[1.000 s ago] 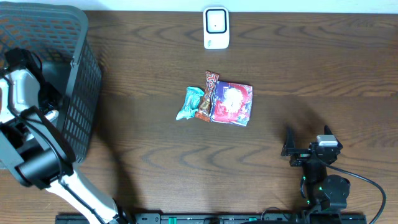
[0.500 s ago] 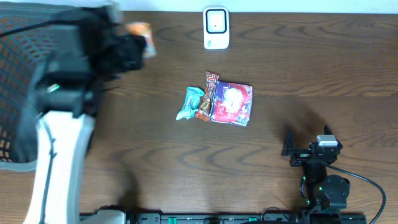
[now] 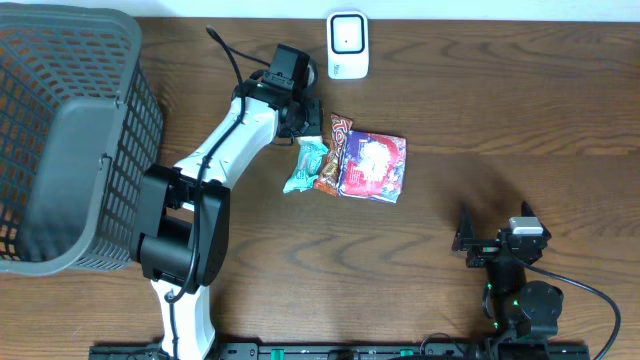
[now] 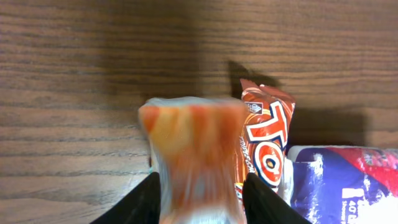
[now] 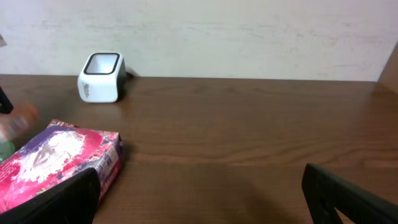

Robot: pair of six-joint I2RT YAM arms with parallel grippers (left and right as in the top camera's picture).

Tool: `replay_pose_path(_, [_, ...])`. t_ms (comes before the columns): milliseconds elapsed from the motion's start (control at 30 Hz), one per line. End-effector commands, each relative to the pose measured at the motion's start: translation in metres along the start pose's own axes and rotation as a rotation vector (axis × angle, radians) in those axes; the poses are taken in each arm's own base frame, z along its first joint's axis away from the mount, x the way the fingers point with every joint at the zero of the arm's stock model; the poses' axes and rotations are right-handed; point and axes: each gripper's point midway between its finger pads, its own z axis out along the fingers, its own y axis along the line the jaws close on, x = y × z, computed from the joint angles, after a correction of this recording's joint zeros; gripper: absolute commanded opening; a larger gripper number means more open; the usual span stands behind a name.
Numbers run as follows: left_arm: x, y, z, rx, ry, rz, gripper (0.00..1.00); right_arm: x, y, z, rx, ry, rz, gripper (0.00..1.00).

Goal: Scan the item barcode
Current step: 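Carry the orange pack out and drop it onto the item pile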

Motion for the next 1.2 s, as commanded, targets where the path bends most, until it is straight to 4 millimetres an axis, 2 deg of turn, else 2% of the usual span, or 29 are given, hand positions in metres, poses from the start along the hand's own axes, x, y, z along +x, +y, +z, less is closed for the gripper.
replay_pose_path(0, [-0.017, -0.011, -0.035, 0.034, -0.075, -0.041, 0.61, 0.001, -0.002, 0.0, 0.008, 0.001, 0.001, 0.99])
replay_pose_path(67, [-0.031, -0.017, -0.078, 0.059, -0.154, -0.038, 0.81, 0.001, -0.002, 0.0, 0.008, 0.001, 0.0, 0.99])
replay_pose_path(100, [-0.036, -0.018, -0.11, 0.069, -0.199, -0.043, 0.84, 0.001, -0.002, 0.0, 0.008, 0.001, 0.001, 0.99])
replay_pose_path(133, [-0.035, -0.016, -0.13, 0.071, -0.221, -0.049, 0.99, 0.001, -0.002, 0.0, 0.008, 0.001, 0.0, 0.99])
replay_pose_path(167, [-0.03, -0.009, -0.157, 0.063, -0.232, -0.065, 0.98, 0.001, -0.002, 0.0, 0.008, 0.001, 0.0, 0.99])
replay_pose_path(233, [-0.007, 0.007, -0.182, 0.025, -0.182, -0.087, 0.98, 0.001, -0.002, 0.0, 0.008, 0.001, 0.001, 0.99])
replay_pose_path(267, [0.028, 0.035, -0.194, -0.084, -0.078, -0.13, 0.98, 0.001, -0.002, 0.0, 0.008, 0.001, 0.001, 0.99])
replay_pose_path(300, [0.044, 0.053, -0.197, -0.166, -0.018, -0.157, 0.98, 0.001, -0.002, 0.0, 0.008, 0.001, 0.0, 0.99])
replay_pose_path(333, [0.051, 0.068, -0.2, -0.216, 0.005, -0.186, 0.98, 0.001, -0.002, 0.0, 0.008, 0.001, 0.001, 0.99])
replay_pose_path(367, [0.051, 0.074, -0.201, -0.225, 0.007, -0.21, 0.98, 0.001, -0.002, 0.0, 0.008, 0.001, 0.001, 0.99])
replay_pose_path(433, [0.051, 0.111, -0.212, -0.266, 0.004, -0.331, 0.98, 0.001, -0.002, 0.0, 0.008, 0.001, 0.0, 0.99])
replay_pose_path(500, [0.05, 0.126, -0.216, -0.28, -0.007, -0.373, 0.98, 0.001, -0.002, 0.0, 0.008, 0.001, 0.001, 0.99])
replay_pose_path(767, [0.05, 0.128, -0.217, -0.282, -0.008, -0.378, 0.98, 0.001, -0.002, 0.0, 0.008, 0.002, -0.001, 0.99])
replay_pose_path(800, [0.05, 0.128, -0.217, -0.282, -0.008, -0.378, 0.98, 0.002, -0.007, 0.0, 0.037, 0.006, -0.09, 0.99])
replay_pose_path(900, [0.05, 0.128, -0.217, -0.282, -0.008, -0.378, 0.98, 0.001, -0.007, 0.0, 0.034, 0.006, -0.105, 0.99])
replay_pose_path(933, [0.05, 0.128, -0.217, -0.282, -0.008, -0.378, 0.98, -0.012, -0.005, 0.0, 0.028, -0.049, -0.097, 0.99])
replay_pose_path(967, [0.05, 0.128, -0.217, -0.282, -0.008, -0.378, 0.98, -0.035, 0.025, -0.005, -0.154, -0.144, 0.032, 0.99])
replay_pose_path(1033, [0.05, 0.128, -0.217, -0.282, -0.008, -0.378, 0.98, -0.04, 0.08, -0.024, -0.505, -0.121, 0.177, 0.99])
replay_pose_path(1067, [0.05, 0.128, -0.217, -0.282, -0.008, -0.378, 0.98, -0.052, 0.093, -0.034, -0.602, -0.14, 0.246, 0.99])
replay_pose_path(1100, [0.05, 0.128, -0.217, -0.282, -0.008, -0.378, 0.98, -0.072, 0.093, -0.04, -0.627, -0.197, 0.321, 0.99])
replay_pose_path(1133, [0.05, 0.128, -0.217, -0.282, -0.008, -0.378, 0.98, -0.088, 0.091, -0.045, -0.633, -0.273, 0.31, 0.99])
replay_pose_path(1167, [0.05, 0.128, -0.217, -0.282, -0.008, -0.378, 0.98, -0.143, 0.079, -0.069, -0.591, -0.535, 0.257, 0.99])
